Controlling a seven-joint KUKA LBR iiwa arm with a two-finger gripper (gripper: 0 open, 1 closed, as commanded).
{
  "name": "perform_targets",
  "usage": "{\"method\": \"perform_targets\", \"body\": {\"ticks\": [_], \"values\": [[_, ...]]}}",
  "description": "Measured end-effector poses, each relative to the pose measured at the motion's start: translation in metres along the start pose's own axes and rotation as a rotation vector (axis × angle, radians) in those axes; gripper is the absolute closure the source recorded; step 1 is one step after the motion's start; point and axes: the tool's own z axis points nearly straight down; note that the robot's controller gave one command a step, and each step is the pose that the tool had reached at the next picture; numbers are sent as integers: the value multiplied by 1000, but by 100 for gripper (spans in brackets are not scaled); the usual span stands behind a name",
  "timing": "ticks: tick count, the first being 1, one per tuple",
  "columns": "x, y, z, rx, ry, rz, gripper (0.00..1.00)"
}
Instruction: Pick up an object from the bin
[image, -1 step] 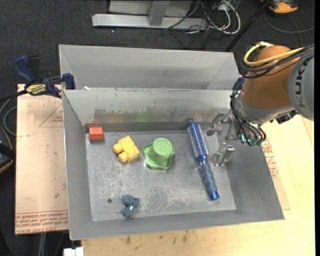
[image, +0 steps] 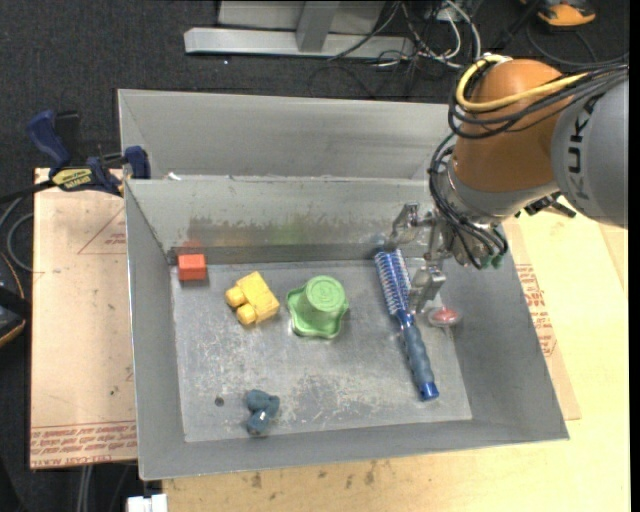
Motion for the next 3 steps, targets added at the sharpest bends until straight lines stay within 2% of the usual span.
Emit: {"method": "perform_targets", "body": {"ticks": [1, 2, 3], "values": [[-51, 55, 44, -2, 3, -6, 0], [-48, 157, 89, -4, 6, -123, 0], [-59, 205, 119, -2, 4, -197, 0]]}}
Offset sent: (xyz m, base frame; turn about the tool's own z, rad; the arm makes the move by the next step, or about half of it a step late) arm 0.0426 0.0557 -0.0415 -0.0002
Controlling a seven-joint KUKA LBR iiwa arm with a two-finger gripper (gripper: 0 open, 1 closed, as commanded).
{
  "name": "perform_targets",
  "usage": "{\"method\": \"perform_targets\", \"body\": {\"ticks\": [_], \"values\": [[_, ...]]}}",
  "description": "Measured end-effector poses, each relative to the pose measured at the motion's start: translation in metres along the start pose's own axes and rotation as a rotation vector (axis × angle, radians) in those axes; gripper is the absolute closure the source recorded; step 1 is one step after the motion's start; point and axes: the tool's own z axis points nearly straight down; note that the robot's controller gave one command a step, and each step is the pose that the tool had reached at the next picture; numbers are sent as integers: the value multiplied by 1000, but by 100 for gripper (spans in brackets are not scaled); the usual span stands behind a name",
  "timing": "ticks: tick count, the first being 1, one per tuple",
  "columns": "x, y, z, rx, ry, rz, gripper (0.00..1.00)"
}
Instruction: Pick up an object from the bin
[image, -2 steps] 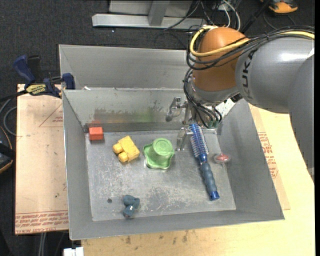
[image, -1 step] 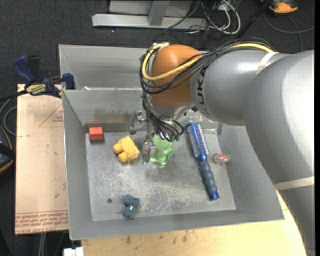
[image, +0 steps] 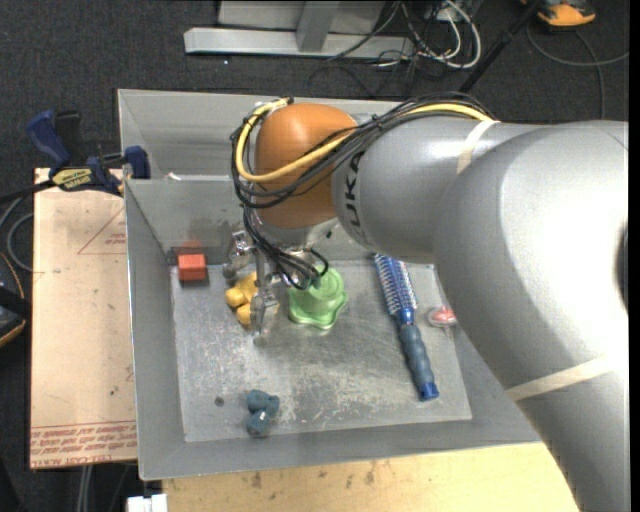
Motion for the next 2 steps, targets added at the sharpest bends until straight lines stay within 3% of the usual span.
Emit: {"method": "perform_targets", "body": {"ticks": [1, 2], "values": [[0, -3, -1, 2, -1, 4, 100], [24, -4, -134, 3, -9, -3, 100]]}}
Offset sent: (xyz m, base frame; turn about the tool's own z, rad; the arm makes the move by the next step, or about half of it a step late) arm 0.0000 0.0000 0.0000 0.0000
